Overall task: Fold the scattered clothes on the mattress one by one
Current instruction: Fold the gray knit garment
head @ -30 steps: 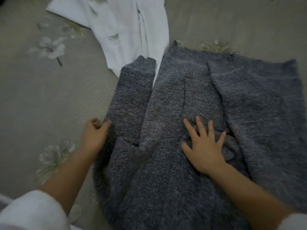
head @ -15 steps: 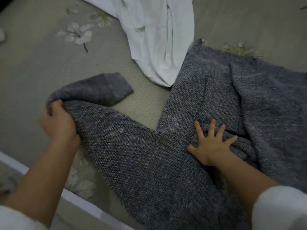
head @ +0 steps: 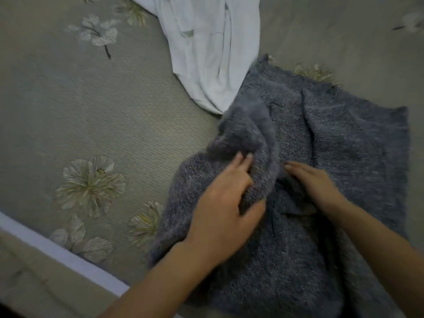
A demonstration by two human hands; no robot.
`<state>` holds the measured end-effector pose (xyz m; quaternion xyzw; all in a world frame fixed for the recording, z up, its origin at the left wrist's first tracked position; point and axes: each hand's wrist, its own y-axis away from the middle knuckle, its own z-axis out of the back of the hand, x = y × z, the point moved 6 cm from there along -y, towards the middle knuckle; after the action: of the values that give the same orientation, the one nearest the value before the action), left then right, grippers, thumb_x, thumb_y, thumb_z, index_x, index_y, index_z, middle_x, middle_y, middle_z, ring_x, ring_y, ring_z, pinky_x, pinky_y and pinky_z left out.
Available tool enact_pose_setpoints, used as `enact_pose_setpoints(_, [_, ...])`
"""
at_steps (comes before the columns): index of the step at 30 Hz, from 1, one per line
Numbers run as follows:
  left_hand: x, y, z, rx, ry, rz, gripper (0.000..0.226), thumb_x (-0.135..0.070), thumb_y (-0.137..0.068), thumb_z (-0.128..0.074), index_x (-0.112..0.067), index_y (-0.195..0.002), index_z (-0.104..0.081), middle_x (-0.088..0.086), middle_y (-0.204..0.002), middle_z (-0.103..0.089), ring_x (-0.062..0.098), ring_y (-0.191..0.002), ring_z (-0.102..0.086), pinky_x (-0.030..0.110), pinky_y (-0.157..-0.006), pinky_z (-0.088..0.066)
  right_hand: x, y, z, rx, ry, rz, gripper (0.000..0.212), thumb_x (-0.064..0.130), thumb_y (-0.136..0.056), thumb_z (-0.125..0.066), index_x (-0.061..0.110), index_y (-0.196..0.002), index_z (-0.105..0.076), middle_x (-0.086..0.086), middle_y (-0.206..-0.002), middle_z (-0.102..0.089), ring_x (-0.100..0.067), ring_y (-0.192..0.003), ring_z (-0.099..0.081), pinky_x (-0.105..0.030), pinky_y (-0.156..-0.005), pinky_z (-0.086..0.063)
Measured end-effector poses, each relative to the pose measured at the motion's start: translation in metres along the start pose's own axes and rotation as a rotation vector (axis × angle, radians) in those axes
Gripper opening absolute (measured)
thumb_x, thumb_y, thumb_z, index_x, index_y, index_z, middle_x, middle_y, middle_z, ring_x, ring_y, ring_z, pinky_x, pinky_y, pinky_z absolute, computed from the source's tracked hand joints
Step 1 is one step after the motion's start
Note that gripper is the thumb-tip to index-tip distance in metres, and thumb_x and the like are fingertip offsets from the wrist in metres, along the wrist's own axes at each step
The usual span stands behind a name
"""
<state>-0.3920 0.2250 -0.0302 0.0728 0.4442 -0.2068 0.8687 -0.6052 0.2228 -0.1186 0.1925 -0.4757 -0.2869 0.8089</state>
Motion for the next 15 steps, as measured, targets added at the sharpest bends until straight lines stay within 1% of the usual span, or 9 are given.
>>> enact_pose_setpoints(2, [0.003, 0.017, -0.042, 0.319, 0.009, -0.029, 0.022, -0.039, -0.093, -0.053, -0.020, -0.103, -0.052, -0.012, -0.156, -0.023, -0.003, -0.143, -0.007, 0.018, -0.115, -0.013, -0.005, 0.009, 0.018, -0.142, -0.176, -0.033, 0.018, 0.028, -0.094, -0.055, 0.021, -0.096, -0.072, 0.004, -0.103, -0.070, -0.009, -0.096, -0.062, -0.019, -0.088, -0.047])
enact_pose_setpoints(3, [0.013, 0.027, -0.059, 0.445, 0.000, -0.005, 0.018, -0.037, -0.094, -0.053, -0.021, -0.102, -0.049, -0.011, -0.158, -0.017, -0.003, -0.143, -0.001, 0.021, -0.117, -0.011, -0.006, 0.013, 0.020, -0.176, -0.199, -0.062, 0.020, 0.030, -0.093, -0.055, 0.020, -0.089, -0.073, 0.004, -0.094, -0.070, -0.009, -0.089, -0.062, -0.018, -0.080, -0.048])
enact_pose_setpoints(5, [0.035, 0.043, -0.080, 0.576, -0.084, 0.050, 0.015, -0.033, -0.094, -0.053, -0.023, -0.102, -0.047, -0.007, -0.160, -0.009, 0.002, -0.144, 0.003, 0.029, -0.119, -0.011, -0.011, 0.013, 0.018, -0.192, -0.126, -0.083, 0.026, 0.046, -0.087, -0.058, 0.025, -0.084, -0.073, 0.002, -0.096, -0.070, -0.017, -0.098, -0.062, -0.030, -0.090, -0.047])
enact_pose_setpoints(7, [0.052, 0.052, -0.087, 0.613, -0.172, 0.063, 0.020, -0.031, -0.091, -0.054, -0.025, -0.108, -0.045, -0.007, -0.159, -0.009, 0.008, -0.146, 0.000, 0.035, -0.118, -0.016, -0.013, 0.007, 0.012, -0.175, -0.050, -0.090, 0.034, 0.049, -0.086, -0.059, 0.021, -0.101, -0.071, 0.001, -0.110, -0.066, -0.020, -0.107, -0.057, -0.035, -0.092, -0.043])
enact_pose_setpoints(9, [0.061, 0.054, -0.084, 0.601, -0.242, 0.059, 0.032, -0.031, -0.088, -0.057, -0.027, -0.117, -0.043, -0.008, -0.156, -0.014, 0.012, -0.143, -0.007, 0.035, -0.115, -0.022, -0.014, -0.005, 0.007, -0.194, 0.025, -0.142, 0.043, 0.046, -0.090, -0.056, 0.013, -0.117, -0.062, -0.001, -0.110, -0.060, -0.019, -0.097, -0.055, -0.031, -0.082, -0.039])
enact_pose_setpoints(11, [0.064, 0.054, -0.078, 0.571, -0.315, 0.053, 0.033, -0.032, -0.087, -0.056, -0.029, -0.118, -0.043, -0.007, -0.149, -0.022, 0.014, -0.137, -0.015, 0.034, -0.110, -0.028, -0.015, -0.016, 0.000, -0.185, 0.016, -0.224, 0.055, 0.059, -0.082, -0.057, 0.013, -0.113, -0.062, -0.005, -0.108, -0.061, -0.021, -0.095, -0.056, -0.035, -0.085, -0.041])
enact_pose_setpoints(12, [0.065, 0.052, -0.075, 0.559, -0.336, 0.052, 0.029, -0.035, -0.088, -0.055, -0.029, -0.115, -0.044, -0.007, -0.146, -0.025, 0.014, -0.134, -0.018, 0.032, -0.108, -0.030, -0.016, -0.021, -0.005, -0.171, 0.010, -0.257, 0.061, 0.066, -0.075, -0.059, 0.016, -0.111, -0.064, -0.007, -0.115, -0.061, -0.026, -0.107, -0.054, -0.042, -0.094, -0.042])
enact_pose_setpoints(14, [0.066, 0.049, -0.069, 0.548, -0.339, 0.047, 0.024, -0.043, -0.088, -0.050, -0.031, -0.108, -0.048, -0.007, -0.141, -0.031, 0.013, -0.131, -0.020, 0.032, -0.107, -0.031, -0.008, -0.026, -0.013, -0.183, 0.035, -0.252, 0.047, 0.061, -0.075, -0.065, 0.025, -0.105, -0.066, -0.010, -0.124, -0.057, -0.034, -0.125, -0.040, -0.053, -0.104, -0.034])
enact_pose_setpoints(15, [0.066, 0.048, -0.067, 0.541, -0.326, 0.033, 0.026, -0.048, -0.086, -0.046, -0.032, -0.106, -0.051, -0.008, -0.139, -0.034, 0.013, -0.130, -0.021, 0.034, -0.107, -0.032, 0.002, -0.027, -0.011, -0.220, 0.061, -0.207, 0.027, 0.052, -0.078, -0.068, 0.029, -0.091, -0.065, -0.011, -0.115, -0.058, -0.032, -0.120, -0.041, -0.051, -0.100, -0.036])
